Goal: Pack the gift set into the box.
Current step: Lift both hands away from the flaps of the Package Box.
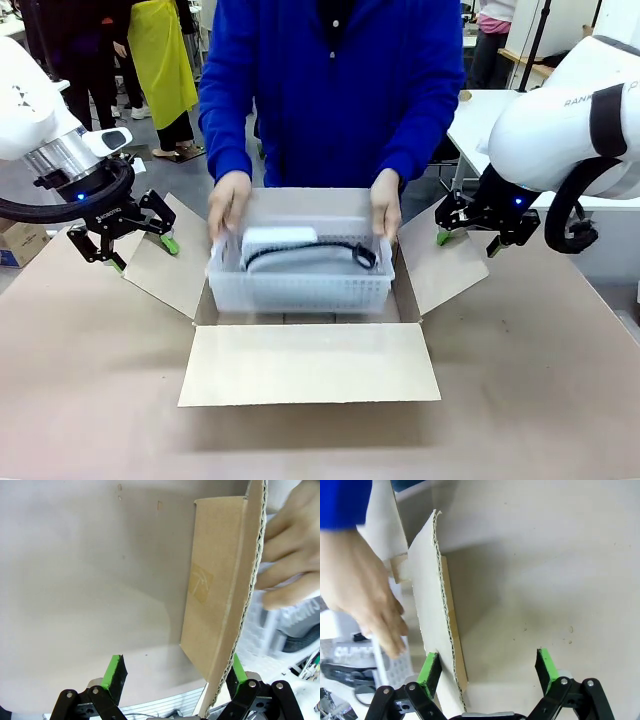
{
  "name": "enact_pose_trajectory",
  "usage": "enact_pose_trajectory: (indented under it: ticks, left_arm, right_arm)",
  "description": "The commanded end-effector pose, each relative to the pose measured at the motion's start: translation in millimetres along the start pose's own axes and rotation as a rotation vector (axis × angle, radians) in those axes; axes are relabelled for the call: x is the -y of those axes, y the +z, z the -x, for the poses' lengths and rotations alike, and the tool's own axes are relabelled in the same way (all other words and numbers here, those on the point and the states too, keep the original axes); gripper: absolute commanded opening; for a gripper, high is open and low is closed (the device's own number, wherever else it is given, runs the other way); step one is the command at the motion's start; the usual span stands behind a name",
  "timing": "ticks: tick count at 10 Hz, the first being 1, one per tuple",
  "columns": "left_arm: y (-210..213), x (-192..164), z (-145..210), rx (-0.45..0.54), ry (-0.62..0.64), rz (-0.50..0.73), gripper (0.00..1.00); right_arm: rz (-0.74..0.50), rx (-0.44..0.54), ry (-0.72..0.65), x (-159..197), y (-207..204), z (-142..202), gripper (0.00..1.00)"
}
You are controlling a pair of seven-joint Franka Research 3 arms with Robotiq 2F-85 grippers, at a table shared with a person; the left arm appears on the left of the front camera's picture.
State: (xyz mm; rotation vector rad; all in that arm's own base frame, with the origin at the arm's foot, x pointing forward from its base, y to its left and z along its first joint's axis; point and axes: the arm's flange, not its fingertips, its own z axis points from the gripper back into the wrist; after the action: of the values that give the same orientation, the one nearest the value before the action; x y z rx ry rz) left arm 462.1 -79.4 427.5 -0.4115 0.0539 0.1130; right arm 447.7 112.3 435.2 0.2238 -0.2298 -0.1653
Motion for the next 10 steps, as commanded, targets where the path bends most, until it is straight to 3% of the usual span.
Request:
enact_pose_trajectory:
  ticks: [1,10]
  left_arm:
    - [1.2,-0.3,1.0,0.004,0.003,-0.021,1.00]
    - [1.2,-0.3,1.0,0.004,0.003,-0.021,1.00]
  right_arm:
    - [0.019,0.001,-0.016,-1.4,4.0,-1.4,1.00]
    - [0.019,0.001,-0.016,-1.4,4.0,-1.4,1.00]
